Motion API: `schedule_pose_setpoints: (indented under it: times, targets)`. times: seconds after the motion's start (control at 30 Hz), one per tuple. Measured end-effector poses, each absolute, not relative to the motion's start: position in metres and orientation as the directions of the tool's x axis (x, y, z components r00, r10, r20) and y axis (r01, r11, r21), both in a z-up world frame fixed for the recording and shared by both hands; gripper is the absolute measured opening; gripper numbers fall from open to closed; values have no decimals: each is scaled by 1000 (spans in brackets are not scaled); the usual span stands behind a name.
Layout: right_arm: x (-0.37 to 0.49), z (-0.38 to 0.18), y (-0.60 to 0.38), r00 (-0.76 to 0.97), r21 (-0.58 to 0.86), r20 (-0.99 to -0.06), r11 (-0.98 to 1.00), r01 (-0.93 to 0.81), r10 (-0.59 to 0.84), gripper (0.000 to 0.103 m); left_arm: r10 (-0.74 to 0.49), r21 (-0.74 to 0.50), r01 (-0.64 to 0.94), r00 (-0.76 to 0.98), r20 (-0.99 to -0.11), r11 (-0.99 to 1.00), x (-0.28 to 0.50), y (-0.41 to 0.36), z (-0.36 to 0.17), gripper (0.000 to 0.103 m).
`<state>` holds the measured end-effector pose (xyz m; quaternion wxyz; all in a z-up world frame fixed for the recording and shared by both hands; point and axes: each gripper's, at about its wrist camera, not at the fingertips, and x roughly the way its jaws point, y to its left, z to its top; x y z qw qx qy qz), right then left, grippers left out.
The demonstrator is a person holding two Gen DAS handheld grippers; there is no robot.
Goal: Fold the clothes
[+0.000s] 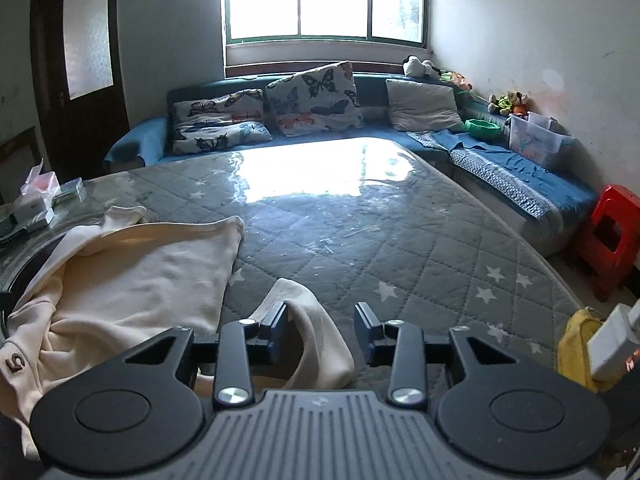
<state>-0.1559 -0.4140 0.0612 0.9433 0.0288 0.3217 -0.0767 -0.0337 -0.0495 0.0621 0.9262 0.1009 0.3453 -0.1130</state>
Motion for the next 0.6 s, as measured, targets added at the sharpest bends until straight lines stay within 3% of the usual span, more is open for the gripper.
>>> schedule_pose_setpoints:
  times: [0.33,0.37,0.43,0.5,0.6]
  targets:
    - [-137,54,-418,761,6,-638,987,162,-121,49,-94,196,298,736,-671,934,-5,-73,47,48]
    - [-136,54,-419,760,3,-639,987,162,-123,49,-91,201,300,733,-674,932,-3,-74,45,45]
    - [-134,54,-420,759,-6,-638,986,164,-130,49,-86,211,308,728,-680,928,0,-76,41,26]
    - [-132,56,-421,758,-14,-637,986,168,-138,53,-88,213,313,725,-684,926,1,-75,39,15]
    - [-131,59,-423,760,-27,-631,984,175,-152,54,-99,199,309,731,-675,930,-2,-69,40,9]
